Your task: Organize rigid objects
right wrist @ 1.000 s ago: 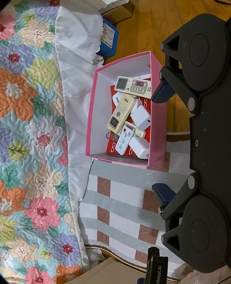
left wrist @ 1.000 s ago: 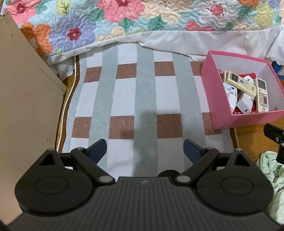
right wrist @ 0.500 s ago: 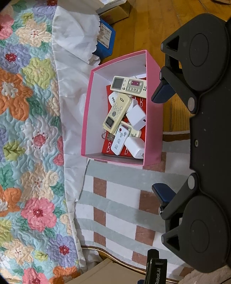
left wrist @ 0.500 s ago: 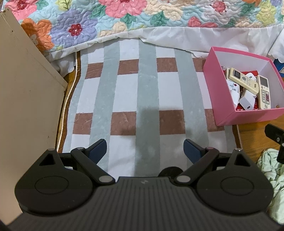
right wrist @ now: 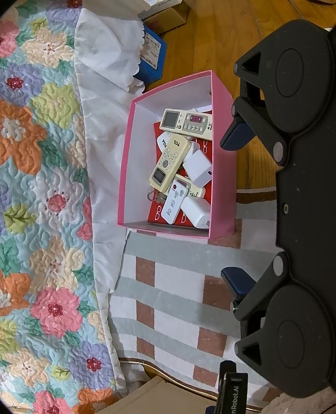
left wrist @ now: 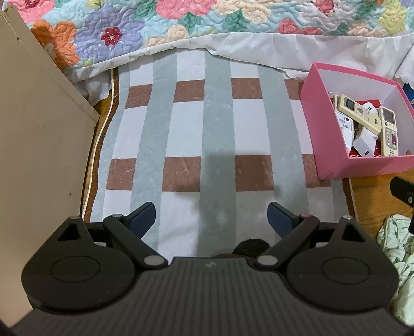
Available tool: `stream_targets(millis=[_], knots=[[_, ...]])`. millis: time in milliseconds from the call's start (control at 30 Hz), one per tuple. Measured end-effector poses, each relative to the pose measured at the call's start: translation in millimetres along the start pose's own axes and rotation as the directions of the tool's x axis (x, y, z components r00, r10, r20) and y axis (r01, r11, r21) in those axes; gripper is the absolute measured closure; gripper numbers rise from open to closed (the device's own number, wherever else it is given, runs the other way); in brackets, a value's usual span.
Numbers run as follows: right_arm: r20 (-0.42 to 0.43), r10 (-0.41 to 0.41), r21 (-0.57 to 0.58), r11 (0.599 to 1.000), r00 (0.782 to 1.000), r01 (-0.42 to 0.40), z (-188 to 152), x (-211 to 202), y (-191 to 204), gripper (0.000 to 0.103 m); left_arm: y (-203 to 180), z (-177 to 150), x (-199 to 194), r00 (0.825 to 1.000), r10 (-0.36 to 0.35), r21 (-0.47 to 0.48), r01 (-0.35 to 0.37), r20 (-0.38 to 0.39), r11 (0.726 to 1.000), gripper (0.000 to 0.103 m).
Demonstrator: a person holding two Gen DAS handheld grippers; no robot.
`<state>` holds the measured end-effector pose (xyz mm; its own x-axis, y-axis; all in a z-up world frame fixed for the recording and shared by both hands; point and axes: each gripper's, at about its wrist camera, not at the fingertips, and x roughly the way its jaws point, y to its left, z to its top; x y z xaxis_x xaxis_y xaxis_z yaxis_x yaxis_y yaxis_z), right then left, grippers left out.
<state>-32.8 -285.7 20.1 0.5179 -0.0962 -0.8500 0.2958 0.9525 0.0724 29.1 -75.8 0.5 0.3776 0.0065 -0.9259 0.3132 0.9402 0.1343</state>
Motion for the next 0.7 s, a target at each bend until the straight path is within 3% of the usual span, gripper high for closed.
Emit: stream_targets(millis=[500,700], knots=[[0.016,-0.013,-0.028,1.0,1.0,0.013,2.7,-2.7,4.1,0.004,1.2,0.6,4.3,0.999,-0.031,-0.011,0.031,-0.025,0.999,0.009],[0.019,-0.009,-0.025,1.0,1.0,0.009,3.6,-3.6,2.9,0.004,4.3,1.1,1.6,1.0,-0.004,-0.023,0.004,-0.002,1.0,0.009]])
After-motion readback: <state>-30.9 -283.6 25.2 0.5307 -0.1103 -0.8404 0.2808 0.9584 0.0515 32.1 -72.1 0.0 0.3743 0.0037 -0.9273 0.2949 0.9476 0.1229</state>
